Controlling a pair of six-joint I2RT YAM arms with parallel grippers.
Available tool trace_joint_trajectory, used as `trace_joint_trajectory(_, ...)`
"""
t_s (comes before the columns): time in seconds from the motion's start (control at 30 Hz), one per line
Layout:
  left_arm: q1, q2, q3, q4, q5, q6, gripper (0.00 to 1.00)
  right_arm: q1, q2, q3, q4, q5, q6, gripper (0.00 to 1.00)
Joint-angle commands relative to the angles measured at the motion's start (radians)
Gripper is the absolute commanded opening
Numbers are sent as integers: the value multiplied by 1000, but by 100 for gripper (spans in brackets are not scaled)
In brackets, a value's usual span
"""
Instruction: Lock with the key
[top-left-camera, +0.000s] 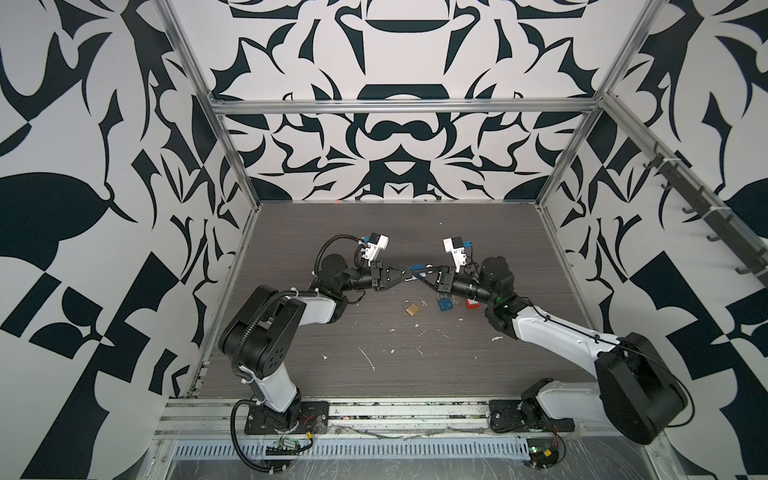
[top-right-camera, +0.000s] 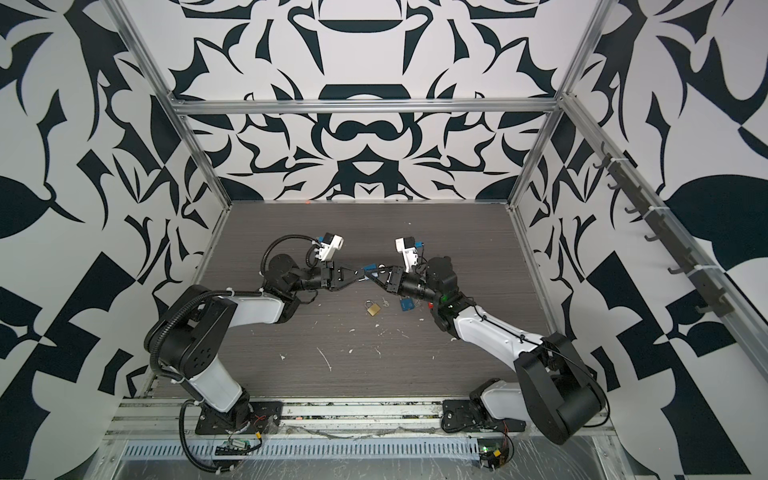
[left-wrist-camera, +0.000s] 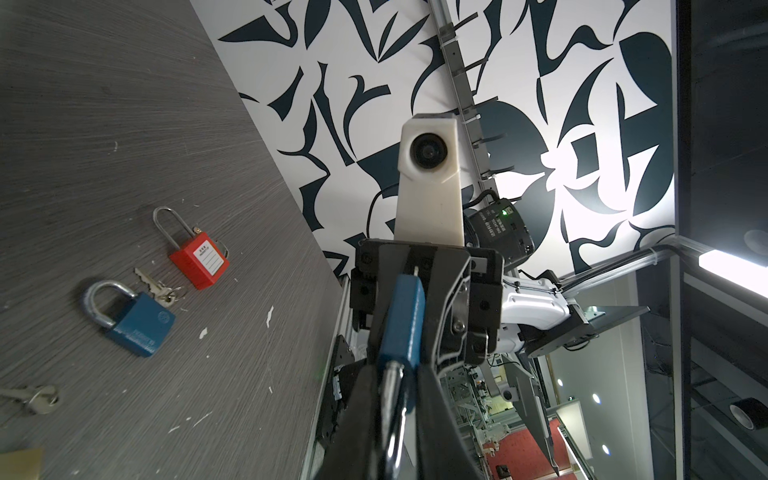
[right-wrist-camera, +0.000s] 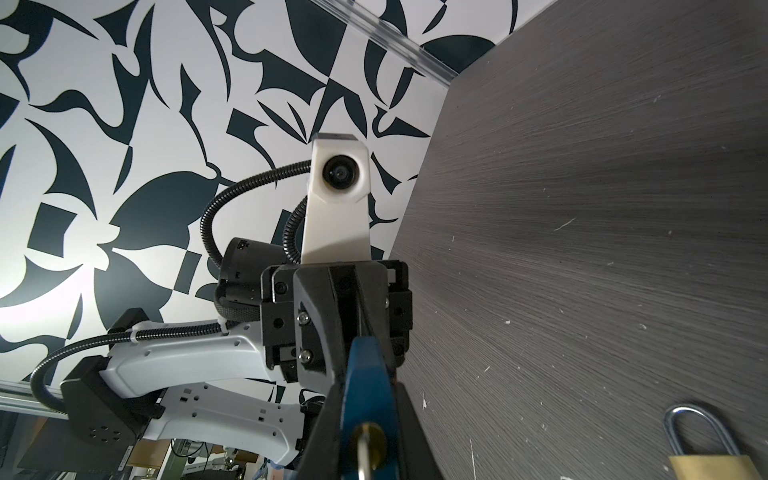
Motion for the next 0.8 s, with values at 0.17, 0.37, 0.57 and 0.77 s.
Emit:
trace_joint_trajectory(0.17,10,-9,23,47,9,-26,0,-20,-9,43,33,7,-28,34)
trace_joint_trajectory(0.37,11,-9,19,47,16,-33,0,-39,-32,43,26,5,-26,35)
trace_joint_trajectory(0.57,12,-14,16,50,13,-31,0,-44,-48,37,23,-2,-19,21)
trace_joint_trajectory(0.77,12,-5,19,58,12,-36,0,-44,-37,24,76,-8,10,0)
